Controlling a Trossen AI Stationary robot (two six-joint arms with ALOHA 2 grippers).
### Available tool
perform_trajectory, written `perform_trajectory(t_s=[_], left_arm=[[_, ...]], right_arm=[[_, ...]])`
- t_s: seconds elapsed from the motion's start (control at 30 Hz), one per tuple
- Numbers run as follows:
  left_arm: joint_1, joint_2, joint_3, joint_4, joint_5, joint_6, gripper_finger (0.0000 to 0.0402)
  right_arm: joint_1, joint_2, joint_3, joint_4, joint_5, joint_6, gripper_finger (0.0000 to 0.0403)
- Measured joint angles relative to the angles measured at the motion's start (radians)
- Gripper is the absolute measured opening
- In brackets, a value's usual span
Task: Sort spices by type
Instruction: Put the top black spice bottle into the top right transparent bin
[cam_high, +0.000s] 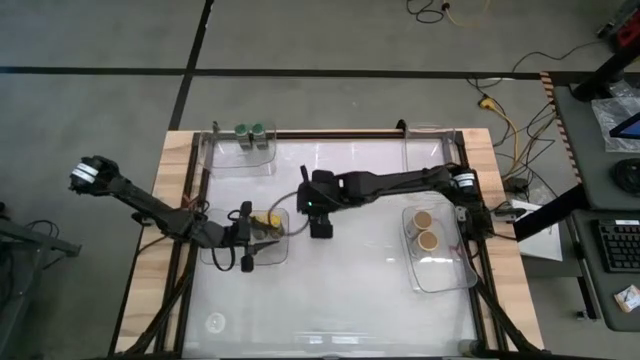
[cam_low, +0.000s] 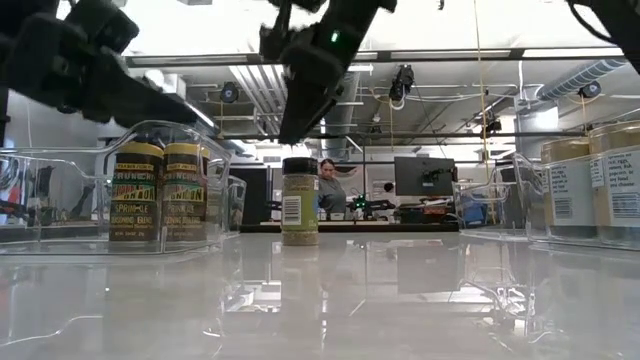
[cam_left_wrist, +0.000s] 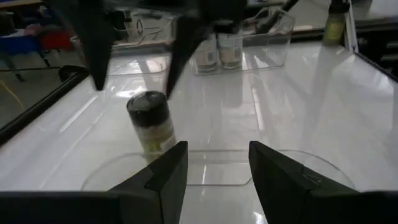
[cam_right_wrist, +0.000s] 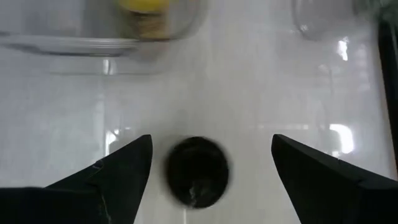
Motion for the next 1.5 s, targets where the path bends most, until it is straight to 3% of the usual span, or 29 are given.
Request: perform_trajectory(t_s=[0.23,0.6,1.17,1.5], left_arm=[[0.000,0.054,-0.118,0.275,0.004,-0.028,0.0156],[-0.002,0.079,-0.084,0.290,0.013,-0.003,0.0156],[-0.002,0.200,-0.032,0.288,0.014,-0.029,0.0155],[-0.002,0.227,-0.023,0.289,0.013,-0.028,0.0155]], right_arm=[[0.004,0.087,0.091,-0.050,-0.024,-0.026,0.0311],[-0.002,0.107,0.174,-0.154,-0.106,-0.350,0.0311],[-0.018,0.115,0.180,-0.326,-0.223,-0.044,0.0260],[0.018,0.113,0.204,-0.436,-0.233,0.045,0.0256]])
